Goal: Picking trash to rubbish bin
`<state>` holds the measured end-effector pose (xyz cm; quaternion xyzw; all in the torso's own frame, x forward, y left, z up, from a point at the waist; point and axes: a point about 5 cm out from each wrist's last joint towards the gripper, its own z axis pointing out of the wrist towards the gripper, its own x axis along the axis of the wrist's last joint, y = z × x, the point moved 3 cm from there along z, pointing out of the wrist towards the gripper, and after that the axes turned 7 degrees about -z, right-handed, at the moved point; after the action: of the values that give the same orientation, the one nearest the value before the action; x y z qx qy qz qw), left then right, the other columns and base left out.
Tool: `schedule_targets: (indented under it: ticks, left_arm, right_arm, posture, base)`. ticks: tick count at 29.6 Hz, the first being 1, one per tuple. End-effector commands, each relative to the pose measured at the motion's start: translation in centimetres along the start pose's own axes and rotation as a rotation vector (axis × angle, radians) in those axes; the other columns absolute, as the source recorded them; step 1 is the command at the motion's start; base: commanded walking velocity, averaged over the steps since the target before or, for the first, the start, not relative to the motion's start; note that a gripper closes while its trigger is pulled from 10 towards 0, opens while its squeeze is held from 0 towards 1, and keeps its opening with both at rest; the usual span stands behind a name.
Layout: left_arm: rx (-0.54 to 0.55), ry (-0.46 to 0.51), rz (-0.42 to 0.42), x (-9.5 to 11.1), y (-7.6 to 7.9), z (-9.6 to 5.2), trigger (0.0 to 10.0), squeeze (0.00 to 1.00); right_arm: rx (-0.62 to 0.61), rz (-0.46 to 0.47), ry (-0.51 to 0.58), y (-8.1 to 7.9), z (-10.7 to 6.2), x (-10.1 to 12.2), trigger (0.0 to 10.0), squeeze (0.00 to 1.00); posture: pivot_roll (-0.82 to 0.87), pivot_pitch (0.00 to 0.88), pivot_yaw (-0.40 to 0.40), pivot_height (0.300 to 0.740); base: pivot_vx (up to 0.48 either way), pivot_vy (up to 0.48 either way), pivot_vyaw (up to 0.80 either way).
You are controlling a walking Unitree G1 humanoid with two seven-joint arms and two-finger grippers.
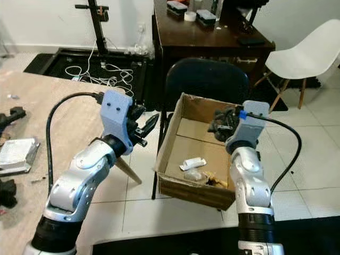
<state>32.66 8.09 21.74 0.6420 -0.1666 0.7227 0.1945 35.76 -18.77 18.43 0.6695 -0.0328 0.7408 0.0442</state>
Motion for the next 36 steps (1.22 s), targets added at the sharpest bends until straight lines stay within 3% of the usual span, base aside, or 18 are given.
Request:
schedule_targets:
  ticks: [1,11,25,36]
  left_arm:
    - [-0.033,-0.012,0.0,-0.2,0.7,0.0,10.0,0.0]
    - [-0.045,-0.012,0.012,-0.2,0.9,0.2,10.0,0.0]
    - [-0.041,-0.015,0.037,-0.3,0.8,0.0,10.0,0.0]
    - [-0.107,-0.074,0.135,-1.6,1.1,1.1,10.0,0.0]
  right_arm:
    - [-0.014,-0.004,-0.026,0.5,-0.1,-0.7,10.0,0.0]
    - [-0.011,0.0,-0.026,0.4,-0.2,-0.8,10.0,0.0]
    - [-0.001,0.004,-0.036,0.1,-0.3,-1.2,10.0,0.0]
    - [0.048,-0.019,-0.09,0.8,0.6,-3.6,10.0,0.0]
  posture:
    - [0.1,0.107,-0.043,0.74]
    - [0.1,0.097,-0.038,0.74]
    - [0.11,0.096,-0.036,0.74]
    - [0.12,0.134,-0.013,0.74]
  base:
    - [0.3,0.0,0.0]
    - [0.29,0.0,0.0]
    - [0.0,0.0,0.0]
    - [0.0,0.0,0.0]
